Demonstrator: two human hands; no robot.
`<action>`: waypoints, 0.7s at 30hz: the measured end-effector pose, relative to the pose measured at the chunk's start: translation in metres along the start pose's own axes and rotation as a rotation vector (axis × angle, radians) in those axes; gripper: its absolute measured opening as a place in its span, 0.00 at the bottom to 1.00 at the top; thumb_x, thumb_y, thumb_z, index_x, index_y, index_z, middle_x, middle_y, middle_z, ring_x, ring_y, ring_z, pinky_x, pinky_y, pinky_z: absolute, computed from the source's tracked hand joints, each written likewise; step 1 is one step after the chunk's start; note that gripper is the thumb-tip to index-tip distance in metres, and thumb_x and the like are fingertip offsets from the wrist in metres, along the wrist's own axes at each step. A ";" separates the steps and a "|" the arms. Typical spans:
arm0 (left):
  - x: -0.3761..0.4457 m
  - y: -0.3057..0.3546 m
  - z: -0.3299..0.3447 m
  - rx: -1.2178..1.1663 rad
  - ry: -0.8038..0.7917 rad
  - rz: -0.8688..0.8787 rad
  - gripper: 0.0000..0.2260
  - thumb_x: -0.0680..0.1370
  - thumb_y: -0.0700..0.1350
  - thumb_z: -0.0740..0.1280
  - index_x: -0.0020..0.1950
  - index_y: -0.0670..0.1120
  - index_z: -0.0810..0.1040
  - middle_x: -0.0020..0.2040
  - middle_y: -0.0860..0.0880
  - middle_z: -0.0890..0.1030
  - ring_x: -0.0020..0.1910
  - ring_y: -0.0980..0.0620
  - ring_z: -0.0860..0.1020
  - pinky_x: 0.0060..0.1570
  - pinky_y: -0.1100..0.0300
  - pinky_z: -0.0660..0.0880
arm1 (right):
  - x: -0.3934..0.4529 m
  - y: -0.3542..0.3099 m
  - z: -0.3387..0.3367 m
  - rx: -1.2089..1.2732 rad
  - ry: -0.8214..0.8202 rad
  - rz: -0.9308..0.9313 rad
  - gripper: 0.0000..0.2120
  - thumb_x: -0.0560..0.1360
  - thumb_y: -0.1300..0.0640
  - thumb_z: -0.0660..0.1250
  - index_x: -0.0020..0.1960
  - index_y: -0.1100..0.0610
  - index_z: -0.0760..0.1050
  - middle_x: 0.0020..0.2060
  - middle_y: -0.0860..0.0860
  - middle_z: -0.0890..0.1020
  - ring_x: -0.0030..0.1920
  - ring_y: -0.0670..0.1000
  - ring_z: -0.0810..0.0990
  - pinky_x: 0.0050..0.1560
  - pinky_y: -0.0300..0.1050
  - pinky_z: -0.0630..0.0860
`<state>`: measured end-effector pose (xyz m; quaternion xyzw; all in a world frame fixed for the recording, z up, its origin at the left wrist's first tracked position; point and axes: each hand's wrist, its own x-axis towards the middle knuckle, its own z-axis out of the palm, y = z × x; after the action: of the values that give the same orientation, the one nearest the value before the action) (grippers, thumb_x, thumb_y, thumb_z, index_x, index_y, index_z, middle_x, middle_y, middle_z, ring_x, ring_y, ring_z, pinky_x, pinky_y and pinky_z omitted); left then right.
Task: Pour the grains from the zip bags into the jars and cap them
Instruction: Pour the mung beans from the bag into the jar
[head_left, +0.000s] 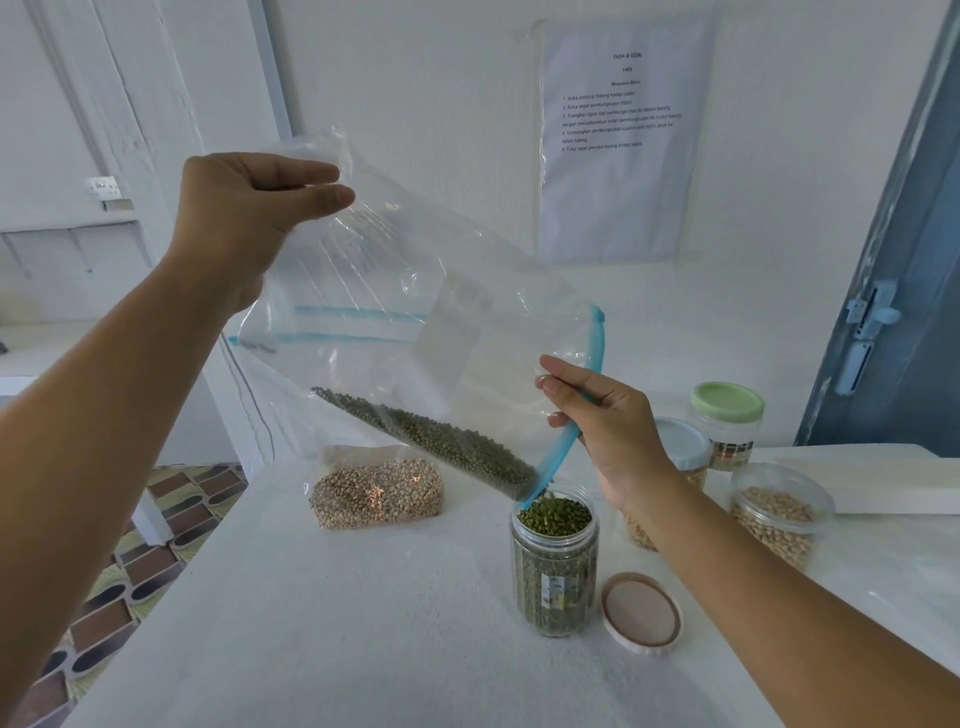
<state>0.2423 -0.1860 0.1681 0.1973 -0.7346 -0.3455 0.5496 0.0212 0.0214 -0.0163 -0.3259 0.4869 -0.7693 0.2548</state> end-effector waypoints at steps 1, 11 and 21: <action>0.000 0.000 0.000 -0.001 0.000 0.001 0.16 0.67 0.49 0.84 0.53 0.50 0.88 0.44 0.58 0.88 0.43 0.63 0.82 0.44 0.72 0.74 | 0.000 0.000 0.000 0.001 -0.001 -0.002 0.11 0.77 0.63 0.74 0.57 0.52 0.86 0.50 0.52 0.88 0.37 0.46 0.80 0.46 0.37 0.80; 0.001 0.000 -0.004 -0.001 0.001 0.007 0.16 0.67 0.48 0.84 0.54 0.50 0.88 0.44 0.58 0.88 0.43 0.64 0.82 0.45 0.72 0.74 | 0.001 0.000 0.002 0.000 -0.010 0.008 0.11 0.77 0.61 0.74 0.58 0.51 0.86 0.52 0.52 0.88 0.39 0.46 0.81 0.48 0.38 0.80; 0.000 0.001 -0.001 -0.009 -0.006 0.002 0.16 0.68 0.47 0.84 0.54 0.49 0.88 0.43 0.59 0.88 0.42 0.64 0.82 0.44 0.72 0.74 | 0.001 0.000 0.000 -0.018 -0.006 0.005 0.11 0.77 0.61 0.74 0.58 0.51 0.86 0.51 0.51 0.88 0.40 0.47 0.81 0.52 0.41 0.82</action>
<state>0.2430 -0.1858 0.1694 0.1928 -0.7348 -0.3488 0.5488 0.0210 0.0208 -0.0160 -0.3296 0.4939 -0.7631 0.2552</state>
